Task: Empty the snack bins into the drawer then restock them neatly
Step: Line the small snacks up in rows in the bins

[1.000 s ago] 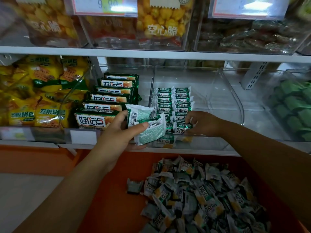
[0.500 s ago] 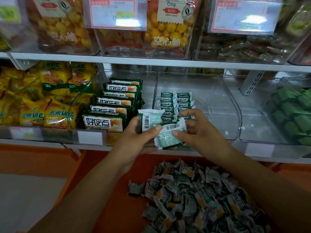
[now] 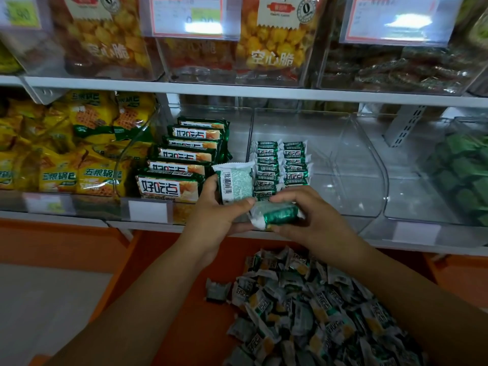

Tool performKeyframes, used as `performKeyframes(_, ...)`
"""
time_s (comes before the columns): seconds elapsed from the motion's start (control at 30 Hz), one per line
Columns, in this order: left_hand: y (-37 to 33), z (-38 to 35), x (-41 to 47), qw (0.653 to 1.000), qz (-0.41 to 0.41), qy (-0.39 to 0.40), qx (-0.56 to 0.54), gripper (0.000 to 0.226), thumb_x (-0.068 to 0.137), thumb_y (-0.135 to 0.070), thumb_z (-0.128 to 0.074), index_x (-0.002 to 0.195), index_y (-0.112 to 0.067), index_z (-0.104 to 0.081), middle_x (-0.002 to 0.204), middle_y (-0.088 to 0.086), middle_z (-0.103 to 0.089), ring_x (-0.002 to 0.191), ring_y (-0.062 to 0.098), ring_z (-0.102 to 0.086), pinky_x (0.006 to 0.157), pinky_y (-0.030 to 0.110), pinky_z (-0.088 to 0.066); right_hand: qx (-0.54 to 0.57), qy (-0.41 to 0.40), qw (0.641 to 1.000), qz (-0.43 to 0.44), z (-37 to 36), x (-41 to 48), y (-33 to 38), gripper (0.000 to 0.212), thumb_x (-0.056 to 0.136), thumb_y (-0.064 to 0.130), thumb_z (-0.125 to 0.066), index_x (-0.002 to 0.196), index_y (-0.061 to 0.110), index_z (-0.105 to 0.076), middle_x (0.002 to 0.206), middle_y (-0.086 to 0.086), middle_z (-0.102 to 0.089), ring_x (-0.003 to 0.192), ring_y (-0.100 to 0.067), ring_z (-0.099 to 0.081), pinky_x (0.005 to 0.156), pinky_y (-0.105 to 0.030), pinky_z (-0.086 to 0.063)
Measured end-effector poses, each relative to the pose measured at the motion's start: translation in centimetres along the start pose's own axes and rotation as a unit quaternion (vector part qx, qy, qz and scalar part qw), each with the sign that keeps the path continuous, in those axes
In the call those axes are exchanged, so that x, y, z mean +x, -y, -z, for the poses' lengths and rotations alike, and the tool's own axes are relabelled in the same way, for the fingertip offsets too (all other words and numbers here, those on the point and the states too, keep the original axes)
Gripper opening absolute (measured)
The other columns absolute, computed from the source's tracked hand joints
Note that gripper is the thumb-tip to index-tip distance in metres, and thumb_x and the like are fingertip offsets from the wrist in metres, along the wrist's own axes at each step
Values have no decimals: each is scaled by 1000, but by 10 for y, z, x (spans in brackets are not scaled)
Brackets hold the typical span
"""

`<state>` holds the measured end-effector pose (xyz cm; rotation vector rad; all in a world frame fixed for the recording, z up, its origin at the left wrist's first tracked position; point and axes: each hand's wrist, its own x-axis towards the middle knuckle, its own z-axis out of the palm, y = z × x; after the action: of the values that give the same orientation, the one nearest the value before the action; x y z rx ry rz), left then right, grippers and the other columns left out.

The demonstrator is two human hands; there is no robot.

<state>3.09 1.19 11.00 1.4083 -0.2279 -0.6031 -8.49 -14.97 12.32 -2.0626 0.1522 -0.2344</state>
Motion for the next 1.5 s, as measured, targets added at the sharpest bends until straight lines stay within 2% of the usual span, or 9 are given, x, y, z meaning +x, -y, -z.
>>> performKeyframes(0.17,-8,-1,-3,1000,-5,14,7,91,73,-44,-77,150,-35,-29,152,-4,-37,86,11,-74,84,46,-59,34,-39,996,-75,15,9,9,25,87,39,-63,110,30,-59,68,8,-63,56,-1,-60,53,-12,-43)
performKeyframes(0.4,-6,-9,-7,996,-5,33,84,104,52,-55,-87,142,-32,-40,128,-7,-62,102,12,-69,81,35,-59,47,-37,994,-93,7,6,16,23,84,39,-69,103,28,-63,92,3,-70,74,-3,-64,59,-8,-45)
performKeyframes(0.57,-1,-11,-8,999,-11,22,37,104,53,-50,-89,143,-32,-40,133,1,-60,105,19,-69,87,44,-58,205,-39,961,-181,-16,-7,8,55,70,53,-73,119,31,-60,112,10,-69,102,-10,-66,89,-34,-54)
performKeyframes(0.73,-9,-10,-10,998,-33,16,52,101,62,-49,-80,148,-32,-32,149,3,-44,94,15,-73,93,48,-54,357,-112,914,-154,22,9,12,35,82,7,-67,113,1,-52,110,-13,-68,96,-26,-71,84,-37,-58)
performKeyframes(0.87,-16,-4,-8,993,-63,-39,89,70,94,-26,-62,151,-34,-24,143,-15,-41,91,6,-68,84,34,-58,24,-78,991,-106,78,33,1,18,84,12,-72,90,16,-55,100,-13,-65,83,-22,-69,75,-37,-60)
performKeyframes(0.97,-17,-3,-5,990,-62,-55,112,69,95,-25,-60,152,-32,-22,157,-7,-29,95,5,-64,81,31,-59,-186,52,972,-137,91,49,-15,19,82,22,-76,95,27,-64,108,-5,-60,69,-15,-65,61,-23,-57)
performKeyframes(1.13,-12,-1,-2,986,-65,-44,146,63,92,-29,-62,148,-31,-32,153,-6,-36,104,10,-63,80,31,-60,-207,160,941,-214,76,63,-35,22,85,23,-73,106,24,-68,132,-7,-52,82,-13,-67,62,-18,-54)
performKeyframes(1.23,-10,2,-1,985,-72,-42,151,57,91,-32,-63,143,-31,-39,144,-8,-46,104,10,-65,81,32,-60,-159,170,937,-261,75,66,-41,31,88,20,-69,119,18,-65,143,-6,-44,97,-21,-68,80,-34,-60)
performKeyframes(1.5,-10,1,-2,983,-79,-40,161,42,92,-31,-62,129,-39,-43,126,-17,-56,102,9,-65,80,32,-60,-154,144,954,-213,62,68,-47,22,79,13,-79,98,16,-68,135,-4,-49,73,-19,-72,74,-33,-61)
